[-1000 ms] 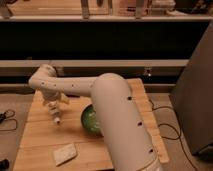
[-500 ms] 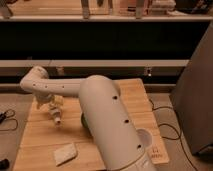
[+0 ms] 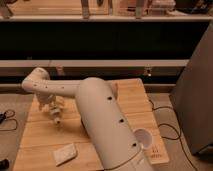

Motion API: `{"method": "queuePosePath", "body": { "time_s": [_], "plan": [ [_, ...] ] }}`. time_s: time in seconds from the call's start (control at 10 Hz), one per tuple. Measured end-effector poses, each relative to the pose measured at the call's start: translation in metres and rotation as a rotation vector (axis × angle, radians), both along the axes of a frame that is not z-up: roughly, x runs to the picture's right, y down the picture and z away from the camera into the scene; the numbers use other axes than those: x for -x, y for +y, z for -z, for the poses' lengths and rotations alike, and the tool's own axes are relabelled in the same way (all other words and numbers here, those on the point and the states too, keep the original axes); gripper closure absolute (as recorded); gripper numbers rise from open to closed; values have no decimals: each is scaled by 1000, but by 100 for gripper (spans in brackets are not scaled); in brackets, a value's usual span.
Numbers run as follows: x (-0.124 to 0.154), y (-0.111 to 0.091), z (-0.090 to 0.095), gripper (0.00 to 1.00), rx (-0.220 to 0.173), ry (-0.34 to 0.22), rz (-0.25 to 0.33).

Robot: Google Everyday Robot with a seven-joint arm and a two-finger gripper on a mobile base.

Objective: Place the bottle in the ceramic bowl

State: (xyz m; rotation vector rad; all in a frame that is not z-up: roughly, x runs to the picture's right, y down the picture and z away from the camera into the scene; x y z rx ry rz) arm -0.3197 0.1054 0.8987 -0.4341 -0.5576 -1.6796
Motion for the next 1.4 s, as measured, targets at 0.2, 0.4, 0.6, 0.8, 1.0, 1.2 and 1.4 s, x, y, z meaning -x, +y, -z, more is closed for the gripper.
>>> {"method": "queuePosePath", "body": {
  "time_s": [0.2, 0.4, 0.6, 0.8, 1.0, 1.2, 1.4],
  "plan": [
    [0, 0, -2, 20, 5, -5, 8],
    [2, 0, -3, 20, 8, -11, 18],
    [3, 0, -3, 22, 9, -14, 23],
    [3, 1, -4, 40, 10, -21, 33],
    [2, 2, -4, 62, 11, -22, 36],
    [1, 2, -2, 80, 11, -24, 38],
    [-2, 0, -2, 99, 8, -25, 37]
  ]
}}
